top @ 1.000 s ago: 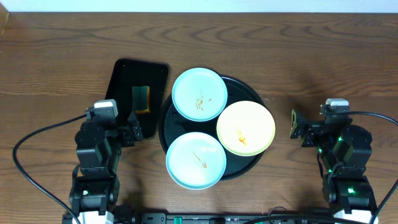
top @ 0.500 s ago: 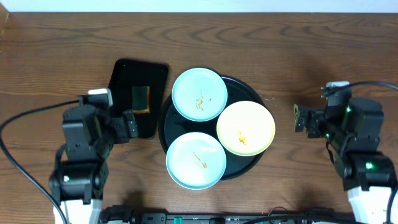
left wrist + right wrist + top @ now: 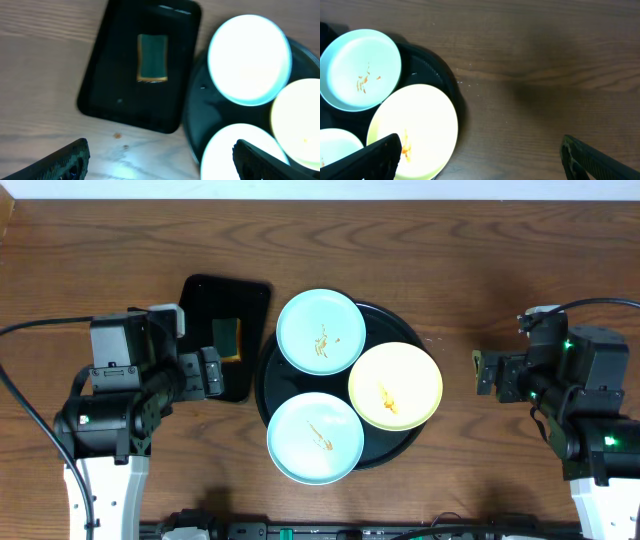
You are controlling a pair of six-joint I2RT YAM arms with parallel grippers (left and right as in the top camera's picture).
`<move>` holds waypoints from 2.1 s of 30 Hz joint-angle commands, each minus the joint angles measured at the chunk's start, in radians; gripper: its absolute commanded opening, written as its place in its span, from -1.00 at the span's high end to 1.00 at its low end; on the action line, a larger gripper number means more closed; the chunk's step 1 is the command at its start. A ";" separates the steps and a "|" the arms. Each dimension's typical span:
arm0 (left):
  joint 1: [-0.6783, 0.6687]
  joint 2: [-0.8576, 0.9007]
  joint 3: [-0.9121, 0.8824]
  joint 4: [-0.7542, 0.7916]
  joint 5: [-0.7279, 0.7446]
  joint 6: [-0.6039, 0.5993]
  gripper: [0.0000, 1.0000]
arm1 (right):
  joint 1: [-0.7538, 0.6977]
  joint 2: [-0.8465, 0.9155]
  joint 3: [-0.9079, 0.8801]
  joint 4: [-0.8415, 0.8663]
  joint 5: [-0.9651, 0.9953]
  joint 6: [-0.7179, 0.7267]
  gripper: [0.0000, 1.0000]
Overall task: Clean dirty plates on tray and stack at the side
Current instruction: 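Raise the left arm and move the left gripper over the sponge, then lower the left gripper onto the green sponge in the black tray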
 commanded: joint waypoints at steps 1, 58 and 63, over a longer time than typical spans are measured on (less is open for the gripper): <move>-0.005 0.000 0.018 0.037 0.101 -0.002 -0.84 | 0.010 -0.005 0.022 -0.001 -0.021 0.000 -0.99; -0.065 0.993 0.382 0.074 -0.178 -0.006 -0.50 | 0.010 0.030 0.021 -0.048 -0.026 0.000 -0.96; -0.064 1.007 0.363 0.073 -0.178 -0.006 -0.41 | 0.009 0.030 0.021 -0.047 -0.026 0.000 -0.95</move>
